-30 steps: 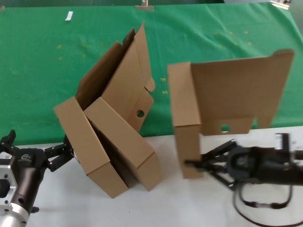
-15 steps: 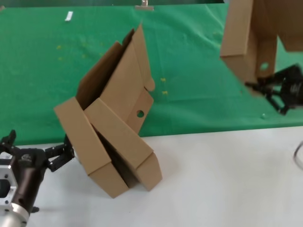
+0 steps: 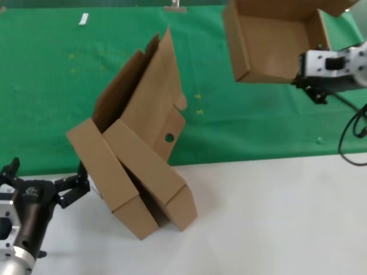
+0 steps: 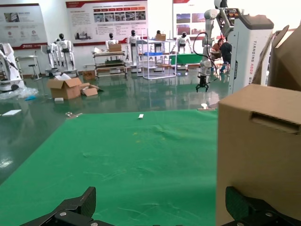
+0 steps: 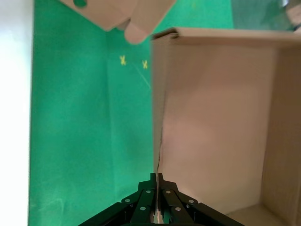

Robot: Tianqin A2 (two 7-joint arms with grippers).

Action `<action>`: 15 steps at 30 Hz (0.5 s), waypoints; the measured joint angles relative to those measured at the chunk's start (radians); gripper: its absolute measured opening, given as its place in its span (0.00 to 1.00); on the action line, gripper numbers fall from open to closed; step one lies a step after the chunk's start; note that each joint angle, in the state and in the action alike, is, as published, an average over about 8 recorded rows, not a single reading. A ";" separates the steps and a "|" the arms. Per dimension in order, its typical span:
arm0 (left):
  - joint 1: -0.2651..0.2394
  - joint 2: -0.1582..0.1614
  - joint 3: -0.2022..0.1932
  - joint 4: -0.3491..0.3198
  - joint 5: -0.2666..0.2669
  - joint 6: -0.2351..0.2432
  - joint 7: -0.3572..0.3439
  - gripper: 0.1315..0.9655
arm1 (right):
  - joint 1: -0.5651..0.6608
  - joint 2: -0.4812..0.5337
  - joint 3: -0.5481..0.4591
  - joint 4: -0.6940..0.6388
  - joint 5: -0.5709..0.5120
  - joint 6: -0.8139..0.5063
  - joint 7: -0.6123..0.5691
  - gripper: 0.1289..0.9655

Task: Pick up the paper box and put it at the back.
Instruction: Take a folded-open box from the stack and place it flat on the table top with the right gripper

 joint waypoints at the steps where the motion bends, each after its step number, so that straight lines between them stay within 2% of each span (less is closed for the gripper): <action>1: 0.000 0.000 0.000 0.000 0.000 0.000 0.000 1.00 | 0.009 -0.023 -0.016 -0.027 -0.033 0.005 0.019 0.03; 8: 0.000 0.000 0.000 0.000 0.000 0.000 0.000 1.00 | 0.017 -0.168 -0.083 -0.238 -0.195 0.069 0.105 0.03; 15: 0.000 0.000 0.000 0.000 0.000 0.000 0.000 1.00 | -0.008 -0.240 -0.105 -0.403 -0.239 0.126 0.102 0.03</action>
